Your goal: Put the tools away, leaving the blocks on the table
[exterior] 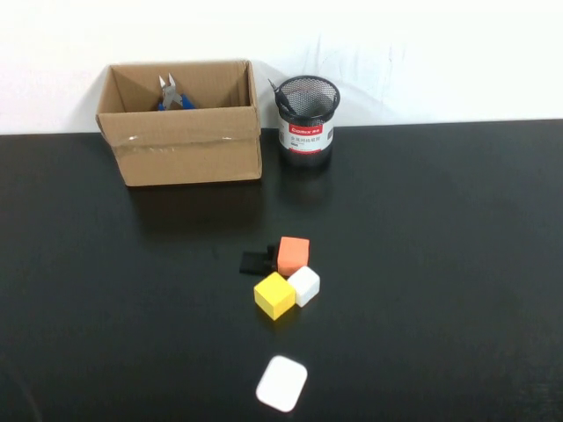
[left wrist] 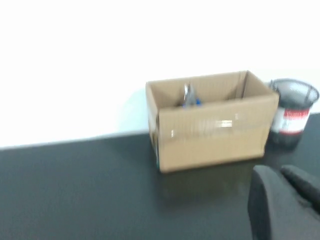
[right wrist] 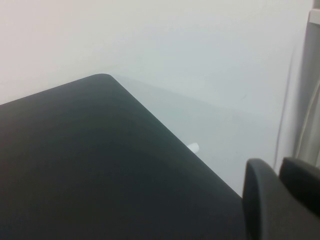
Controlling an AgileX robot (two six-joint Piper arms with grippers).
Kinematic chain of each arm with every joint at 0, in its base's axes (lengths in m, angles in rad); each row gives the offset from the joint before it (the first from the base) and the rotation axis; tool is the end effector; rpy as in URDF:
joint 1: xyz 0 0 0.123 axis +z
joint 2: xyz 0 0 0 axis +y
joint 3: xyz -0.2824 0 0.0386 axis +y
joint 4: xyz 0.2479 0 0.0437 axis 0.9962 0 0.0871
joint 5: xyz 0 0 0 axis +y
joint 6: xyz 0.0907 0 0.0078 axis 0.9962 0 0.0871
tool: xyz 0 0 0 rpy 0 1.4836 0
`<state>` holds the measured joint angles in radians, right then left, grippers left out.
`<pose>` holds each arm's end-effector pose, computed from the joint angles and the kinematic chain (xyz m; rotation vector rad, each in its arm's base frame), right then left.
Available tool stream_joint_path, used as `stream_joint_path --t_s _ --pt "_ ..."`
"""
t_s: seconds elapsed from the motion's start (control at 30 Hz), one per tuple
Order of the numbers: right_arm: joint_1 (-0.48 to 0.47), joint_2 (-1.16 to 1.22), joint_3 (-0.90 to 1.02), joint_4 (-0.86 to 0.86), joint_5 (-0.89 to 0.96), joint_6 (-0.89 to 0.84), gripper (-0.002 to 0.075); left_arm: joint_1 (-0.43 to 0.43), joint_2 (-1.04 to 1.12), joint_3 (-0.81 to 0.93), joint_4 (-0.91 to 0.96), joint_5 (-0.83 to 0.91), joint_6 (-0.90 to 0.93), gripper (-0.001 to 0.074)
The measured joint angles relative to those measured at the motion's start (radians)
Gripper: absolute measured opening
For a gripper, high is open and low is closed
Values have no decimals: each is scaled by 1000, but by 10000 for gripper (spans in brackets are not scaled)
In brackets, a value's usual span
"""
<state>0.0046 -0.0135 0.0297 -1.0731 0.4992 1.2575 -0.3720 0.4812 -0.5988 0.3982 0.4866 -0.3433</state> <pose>0.0470 -0.0382 0.1823 0.5138 1.6639 -0.2006 0.0948 -0.0192 0.3382 0.2199 1.8030 -0.0888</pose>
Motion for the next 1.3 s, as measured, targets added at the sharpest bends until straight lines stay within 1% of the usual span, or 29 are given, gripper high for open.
stream_joint_path --t_s 0.13,0.33,0.47,0.6,0.7,0.77,0.8,0.87,0.93,1.0,1.07,1.1,1.17,1.23,1.3 --pt "0 0 0 0 2 0 24 0 -100 109 -9 69 -3 -1" --pt "0 0 0 0 2 0 24 0 -130 223 1 168 -4 -1" --pt "0 0 0 0 2 0 24 0 -130 261 34 141 -8 -1" --pt "0 0 0 0 2 0 24 0 -139 288 38 -16 -24 -1" --pt "0 0 0 0 2 0 24 0 -176 322 38 -199 -29 -3" --pt "0 0 0 0 5 0 24 0 -226 371 47 -362 -20 -3" --pt "0 0 0 0 5 0 24 0 -260 401 47 -440 -3 -3" --pt "0 0 0 0 7 0 24 0 -334 457 14 -539 63 -3" --pt "0 0 0 0 7 0 24 0 -422 512 -83 -569 159 -3" --pt "0 0 0 0 7 0 24 13 -476 555 -187 -546 249 -3" --pt "0 0 0 2 7 0 24 40 -490 601 -265 -487 313 -3" --pt "0 0 0 2 7 0 24 51 -490 613 -281 -442 326 -3" --pt "0 0 1 2 15 0 24 72 -490 620 -308 -282 335 -3" --pt "0 0 1 2 21 0 24 82 -490 627 -328 -171 329 -3" --pt "0 0 1 2 27 0 24 84 -490 628 -334 -148 327 -3"
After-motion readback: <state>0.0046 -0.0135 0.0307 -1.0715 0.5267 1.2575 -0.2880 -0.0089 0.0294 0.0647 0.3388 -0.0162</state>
